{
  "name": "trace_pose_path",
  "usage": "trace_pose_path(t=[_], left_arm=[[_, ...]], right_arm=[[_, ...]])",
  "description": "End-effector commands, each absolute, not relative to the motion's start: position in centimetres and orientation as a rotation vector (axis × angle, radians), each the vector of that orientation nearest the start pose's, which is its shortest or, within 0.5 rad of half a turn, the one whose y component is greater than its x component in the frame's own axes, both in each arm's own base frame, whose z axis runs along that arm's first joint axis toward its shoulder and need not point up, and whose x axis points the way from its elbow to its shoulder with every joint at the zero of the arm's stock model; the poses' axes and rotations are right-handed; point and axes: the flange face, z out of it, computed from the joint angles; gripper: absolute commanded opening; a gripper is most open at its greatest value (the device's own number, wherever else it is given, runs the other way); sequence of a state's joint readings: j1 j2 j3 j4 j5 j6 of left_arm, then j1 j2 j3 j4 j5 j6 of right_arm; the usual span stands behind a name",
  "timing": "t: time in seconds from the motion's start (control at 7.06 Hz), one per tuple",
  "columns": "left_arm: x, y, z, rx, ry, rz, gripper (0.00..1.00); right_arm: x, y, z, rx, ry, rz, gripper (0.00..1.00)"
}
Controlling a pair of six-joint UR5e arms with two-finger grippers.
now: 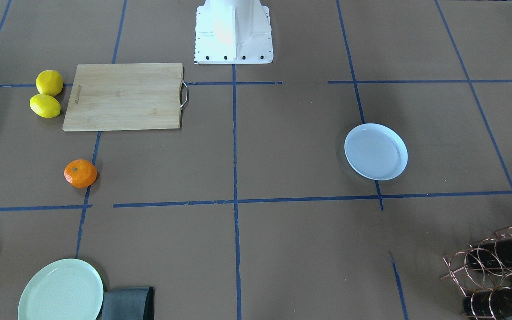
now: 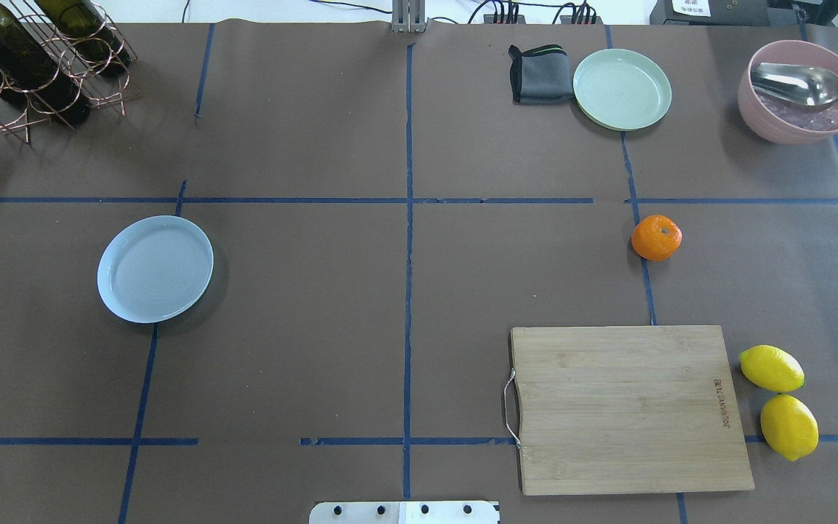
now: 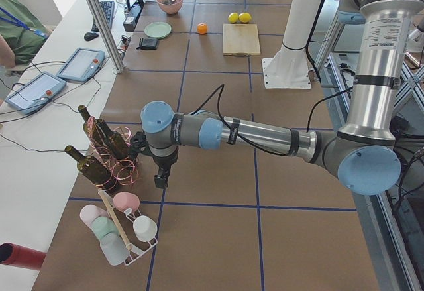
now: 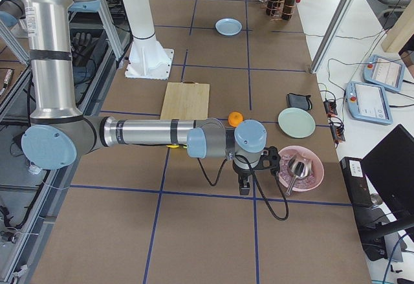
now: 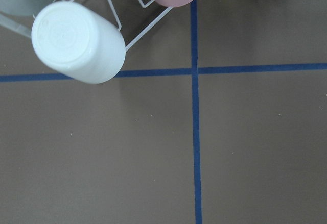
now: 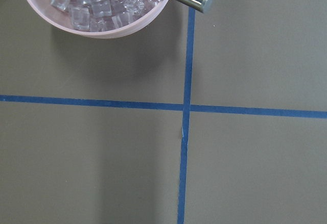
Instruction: Pick orange to plate
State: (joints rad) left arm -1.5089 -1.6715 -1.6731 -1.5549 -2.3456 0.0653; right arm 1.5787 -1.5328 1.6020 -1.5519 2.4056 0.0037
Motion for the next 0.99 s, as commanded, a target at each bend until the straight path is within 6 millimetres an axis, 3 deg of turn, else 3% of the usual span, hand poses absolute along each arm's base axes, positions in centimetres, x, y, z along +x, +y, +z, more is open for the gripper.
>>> trace_pose_path(t=[0.0,0.14,0.28,0.57,0.71,0.85], left_arm=[[0.4,-55.5,54.0,0.192,0.791,0.249,1.0],[1.7,-55.5,53.9,0.172,0.818,0.232,1.0],[3.6,-55.4,52.4,0.187,0.893,0.234,1.0],[8.7,-54.1,51.6,0.193,0.951,0.124,1.0],[12.7,-52.8,51.6,0.22,0.939,0.052,1.0],[17.2,-51.4,51.5,0.239,0.932,-0.021,1.0]], right_arm=[[4.8,-53.8,57.9,0.144,-0.832,-0.085,1.0],[3.6,-54.5,57.3,0.144,-0.842,-0.108,1.0],[1.8,-54.7,57.4,0.129,-0.839,-0.138,1.0],[-0.1,-54.9,57.2,0.117,-0.84,-0.17,1.0],[-0.4,-56.3,55.3,0.14,-0.838,-0.183,1.0],[-0.6,-56.5,55.9,0.127,-0.835,-0.178,1.0]])
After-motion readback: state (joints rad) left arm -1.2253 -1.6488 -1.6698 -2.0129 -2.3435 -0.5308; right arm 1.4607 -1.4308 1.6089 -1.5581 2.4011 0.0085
